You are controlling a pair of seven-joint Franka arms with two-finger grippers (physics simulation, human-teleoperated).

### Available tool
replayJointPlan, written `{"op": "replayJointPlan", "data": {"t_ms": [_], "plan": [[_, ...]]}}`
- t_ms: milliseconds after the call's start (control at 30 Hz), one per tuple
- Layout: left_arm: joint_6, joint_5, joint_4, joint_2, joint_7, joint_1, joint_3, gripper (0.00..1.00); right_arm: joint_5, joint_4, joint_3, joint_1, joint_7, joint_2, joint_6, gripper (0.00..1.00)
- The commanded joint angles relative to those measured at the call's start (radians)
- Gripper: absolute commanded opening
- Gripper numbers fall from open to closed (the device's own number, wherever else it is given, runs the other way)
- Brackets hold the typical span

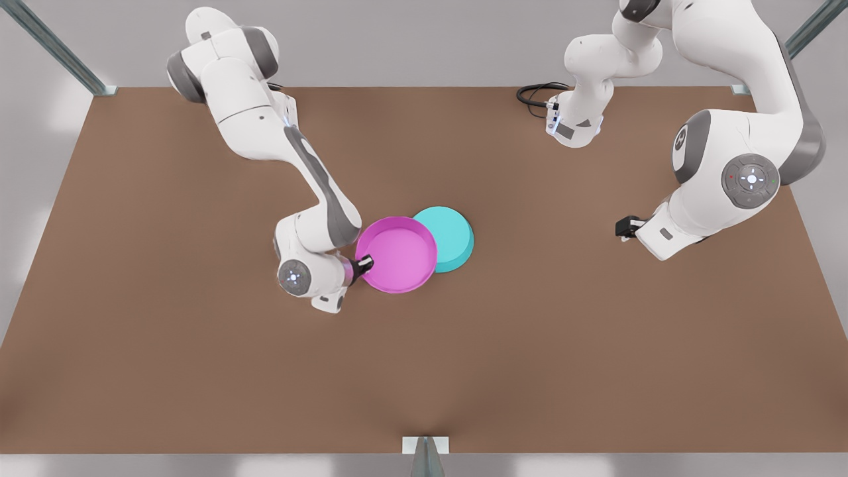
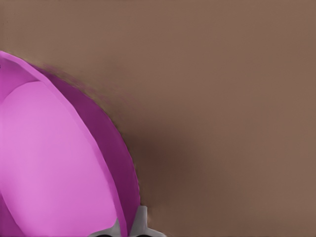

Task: Flip the blue plate over with the left arm, and stack the pink plate on top of the blue plate with the right arm

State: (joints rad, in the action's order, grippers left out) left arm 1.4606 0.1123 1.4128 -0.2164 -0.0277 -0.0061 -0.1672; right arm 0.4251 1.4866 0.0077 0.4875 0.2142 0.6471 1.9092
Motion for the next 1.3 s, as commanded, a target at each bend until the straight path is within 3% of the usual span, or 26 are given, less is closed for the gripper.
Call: {"op": "replayJointPlan", "data": {"t_ms": [0,200,767,800,933,967,1000,1033,1167,1267], "plan": [[0.0,0.001,0.0,0.002,0.0,0.0,0.0,1.0,-0.002,0.0,0.0,0.013,-0.004,0.002,0.005,0.21],[0.0,0.0,0.0,0.005,0.0,0.0,0.0,1.0,0.001,-0.028,0.0,0.141,-0.076,0.003,-0.002,0.21],[0.0,0.0,0.002,-0.005,-0.001,0.0,0.0,1.0,0.015,-0.028,-0.002,0.157,-0.078,0.063,0.025,0.21],[0.0,0.0,0.002,-0.005,-0.001,0.0,0.0,1.0,0.018,-0.029,-0.002,0.157,-0.079,0.069,0.025,0.33],[0.0,0.0,0.002,-0.006,-0.003,0.0,0.0,1.0,0.018,-0.029,-0.002,0.157,-0.084,0.071,0.031,0.6],[0.0,0.0,0.003,-0.006,-0.003,0.0,0.0,1.0,0.018,-0.031,-0.002,0.157,-0.084,0.071,0.031,0.72],[0.0,0.0,0.002,-0.006,-0.003,0.0,0.0,1.0,0.018,-0.031,0.0,0.155,-0.084,0.074,0.031,0.93],[0.0,0.0,0.002,-0.008,-0.003,0.0,0.0,1.0,0.018,-0.034,0.0,0.157,-0.084,0.074,0.031,1.0],[0.0,0.0,0.002,-0.006,-0.003,0.0,0.0,1.0,0.014,-0.042,-0.002,0.146,-0.081,0.054,0.018,1.0],[0.0,0.0,0.002,-0.003,-0.003,0.0,0.0,1.0,-0.209,-0.071,-0.054,-0.01,-0.11,-0.181,-0.232,1.0]]}}
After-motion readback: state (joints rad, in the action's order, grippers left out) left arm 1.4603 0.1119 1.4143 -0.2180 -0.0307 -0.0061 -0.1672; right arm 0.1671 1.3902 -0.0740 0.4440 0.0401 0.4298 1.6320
